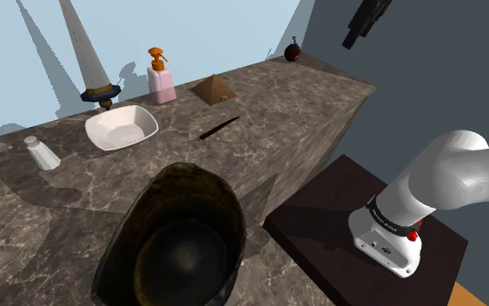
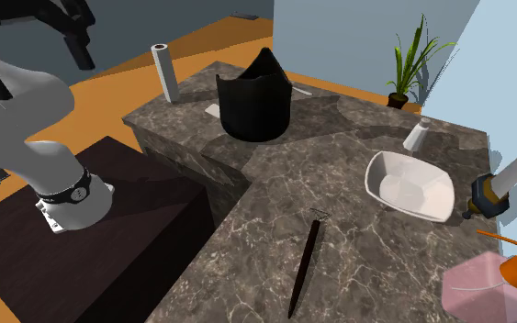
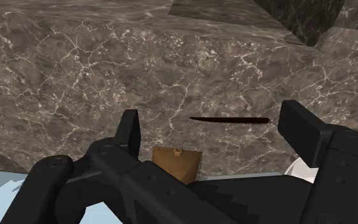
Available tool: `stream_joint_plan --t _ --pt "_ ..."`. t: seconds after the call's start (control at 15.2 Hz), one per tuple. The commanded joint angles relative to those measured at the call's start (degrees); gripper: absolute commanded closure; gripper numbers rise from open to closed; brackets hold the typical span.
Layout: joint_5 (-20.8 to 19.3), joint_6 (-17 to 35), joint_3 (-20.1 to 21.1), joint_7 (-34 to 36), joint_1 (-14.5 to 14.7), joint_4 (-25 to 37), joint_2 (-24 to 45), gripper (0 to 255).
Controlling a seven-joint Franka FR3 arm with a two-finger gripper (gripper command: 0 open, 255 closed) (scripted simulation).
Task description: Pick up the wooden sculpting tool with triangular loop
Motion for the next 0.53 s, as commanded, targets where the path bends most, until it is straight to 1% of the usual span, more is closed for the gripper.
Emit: stream_joint_plan --t 0.0,0.46 --pt "0.0 0.0 0.0 0.0 0.0 0.0 0.0 0" --pt "-0.8 10.7 -6.25 -15.36 4.09 -0.89 11.59 0"
